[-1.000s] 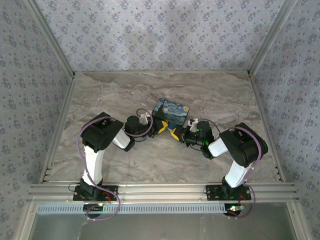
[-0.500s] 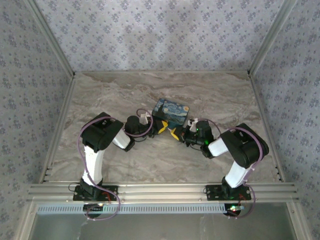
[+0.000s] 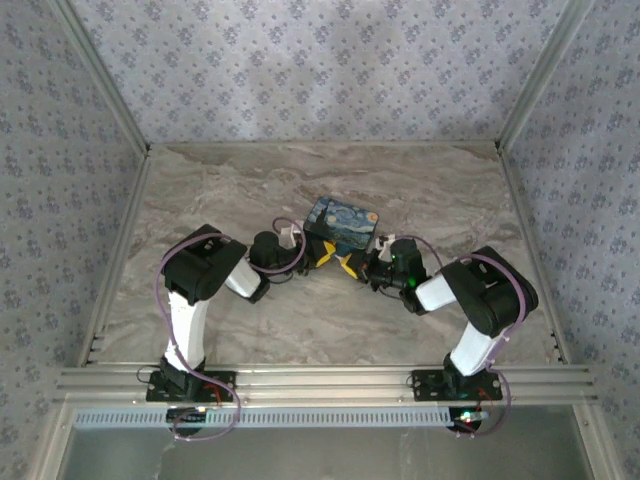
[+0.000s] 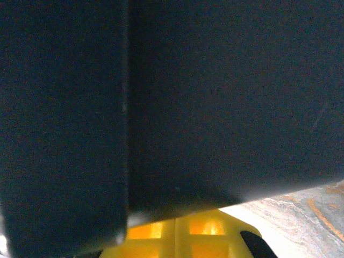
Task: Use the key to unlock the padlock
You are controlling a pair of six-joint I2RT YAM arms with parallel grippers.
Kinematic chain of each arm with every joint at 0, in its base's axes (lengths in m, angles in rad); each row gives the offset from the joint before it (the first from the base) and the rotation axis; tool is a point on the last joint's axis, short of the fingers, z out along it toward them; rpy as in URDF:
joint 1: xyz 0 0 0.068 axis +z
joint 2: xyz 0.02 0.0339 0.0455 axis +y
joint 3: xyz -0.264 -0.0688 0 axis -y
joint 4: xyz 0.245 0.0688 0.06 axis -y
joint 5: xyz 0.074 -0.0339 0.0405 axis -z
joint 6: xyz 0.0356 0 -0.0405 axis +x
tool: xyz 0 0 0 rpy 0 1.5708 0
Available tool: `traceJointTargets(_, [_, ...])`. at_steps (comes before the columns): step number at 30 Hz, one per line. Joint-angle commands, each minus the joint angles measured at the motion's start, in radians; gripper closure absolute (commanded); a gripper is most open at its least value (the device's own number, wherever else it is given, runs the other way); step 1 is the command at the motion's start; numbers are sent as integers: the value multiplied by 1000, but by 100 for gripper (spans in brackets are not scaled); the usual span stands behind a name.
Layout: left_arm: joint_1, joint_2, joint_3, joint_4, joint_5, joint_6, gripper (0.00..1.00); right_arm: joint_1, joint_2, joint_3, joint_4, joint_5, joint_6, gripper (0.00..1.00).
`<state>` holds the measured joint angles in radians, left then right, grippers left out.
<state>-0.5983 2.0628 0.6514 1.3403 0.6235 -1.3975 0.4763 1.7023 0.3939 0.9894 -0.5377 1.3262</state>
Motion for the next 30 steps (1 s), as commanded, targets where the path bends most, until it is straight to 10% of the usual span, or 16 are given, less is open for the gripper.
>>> traceJointTargets(1, [-15, -20, 4, 66, 18, 8, 100, 10, -12, 30, -9, 18, -25, 100])
traceJointTargets(30, [-25, -26, 4, 67, 28, 9, 100, 28, -89, 48, -78, 86, -106, 100])
